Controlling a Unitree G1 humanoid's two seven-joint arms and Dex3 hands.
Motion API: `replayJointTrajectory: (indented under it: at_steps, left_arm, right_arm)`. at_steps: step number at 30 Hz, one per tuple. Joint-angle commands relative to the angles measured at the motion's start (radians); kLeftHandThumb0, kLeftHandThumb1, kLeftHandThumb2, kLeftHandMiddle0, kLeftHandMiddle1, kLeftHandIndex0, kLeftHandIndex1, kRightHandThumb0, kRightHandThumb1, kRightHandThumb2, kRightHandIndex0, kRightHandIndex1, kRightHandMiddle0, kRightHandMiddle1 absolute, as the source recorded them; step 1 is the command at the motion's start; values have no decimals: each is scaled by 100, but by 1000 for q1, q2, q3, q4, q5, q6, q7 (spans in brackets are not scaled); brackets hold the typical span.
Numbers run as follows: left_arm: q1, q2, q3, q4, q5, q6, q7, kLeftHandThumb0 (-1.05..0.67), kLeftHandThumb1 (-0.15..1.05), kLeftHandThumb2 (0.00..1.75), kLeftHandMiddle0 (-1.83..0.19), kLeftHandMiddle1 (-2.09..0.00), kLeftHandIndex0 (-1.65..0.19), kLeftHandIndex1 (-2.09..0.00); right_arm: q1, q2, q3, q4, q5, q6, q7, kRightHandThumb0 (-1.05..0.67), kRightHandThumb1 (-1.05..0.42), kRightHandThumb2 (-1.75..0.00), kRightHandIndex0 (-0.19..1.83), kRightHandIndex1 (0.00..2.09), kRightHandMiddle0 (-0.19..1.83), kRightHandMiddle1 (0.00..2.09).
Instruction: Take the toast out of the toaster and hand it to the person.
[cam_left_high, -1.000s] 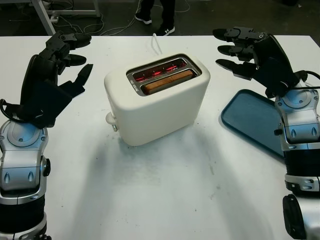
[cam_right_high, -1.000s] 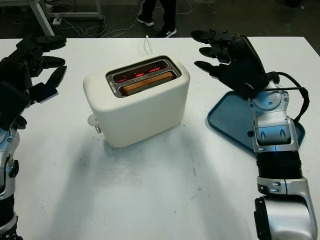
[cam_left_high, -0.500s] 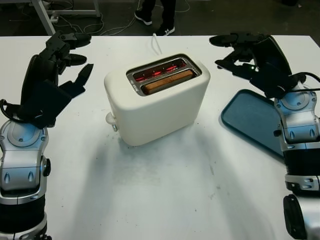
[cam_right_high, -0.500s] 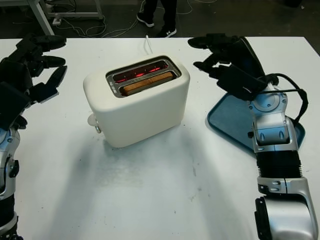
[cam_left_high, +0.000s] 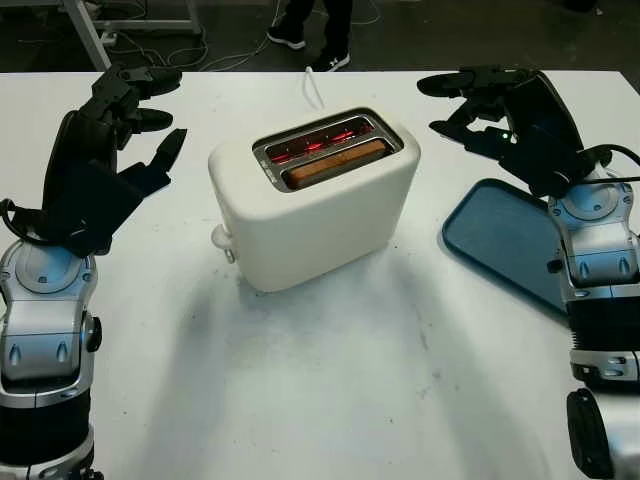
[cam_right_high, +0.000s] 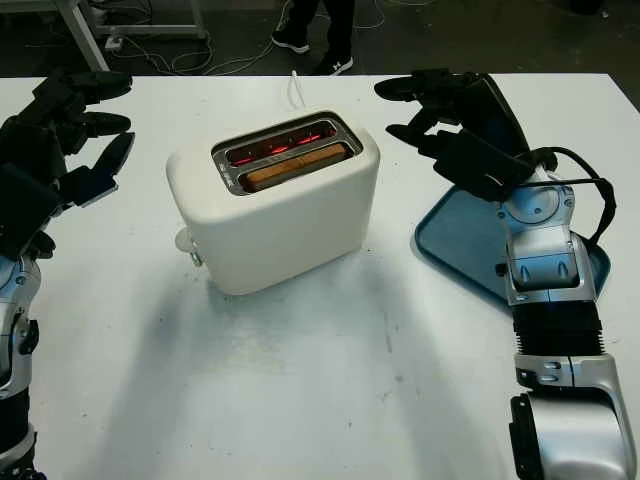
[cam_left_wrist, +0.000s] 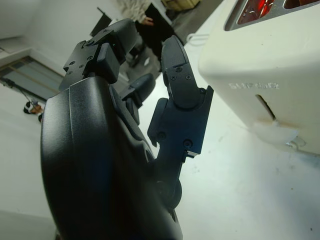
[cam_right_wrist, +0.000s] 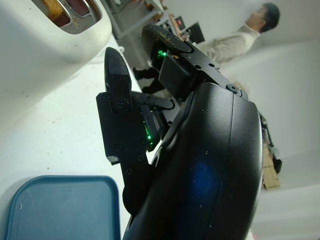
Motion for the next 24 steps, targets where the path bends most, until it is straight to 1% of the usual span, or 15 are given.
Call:
replayJointTrajectory:
  at_steps: [1, 3, 6, 11, 18, 21, 24]
  left_arm:
    - [-2, 10, 2, 1, -5, -15, -7, -39, 92, 55, -4, -111, -14, -75]
    - [-3, 10, 1, -2, -3, -9, -5, -40, 92, 55, -4, -112, -14, -76]
    - [-3, 5, 4, -7, -9, 0, -4, -40, 92, 54, -3, -111, -14, -76]
    - [-3, 4, 4, -5, -12, -8, -5, -39, 92, 55, -3, -112, -14, -76]
    - [0, 8, 3, -10, -3, -3, -2, -40, 92, 55, -3, -112, -14, -77]
    - [-1, 3, 7, -20, -12, 17, -3, -41, 92, 54, -3, -111, -13, -77]
    - [1, 2, 7, -22, -12, 16, -3, -40, 92, 54, -2, -110, -13, -76]
  right_arm:
    - [-6, -12, 3, -18, -6, 13, -6, -29, -92, -12, 56, 94, 83, 2]
    - [-6, -12, 3, -18, -7, 15, -6, -28, -92, -12, 61, 91, 83, 2]
    - [-5, -14, 5, -24, -15, 20, -8, -27, -92, -12, 65, 92, 84, 2]
    - [-6, -14, 2, -20, -7, 14, -2, -24, -92, -12, 61, 88, 84, 2]
    - [-6, -13, -4, -3, 10, -16, -2, -25, -92, -10, 66, 92, 85, 2]
    - [-5, -15, -1, -12, 2, -5, -5, -26, -92, -10, 64, 91, 85, 2]
    - [-5, -16, -1, -18, 1, 8, -3, -28, -92, -10, 64, 90, 85, 2]
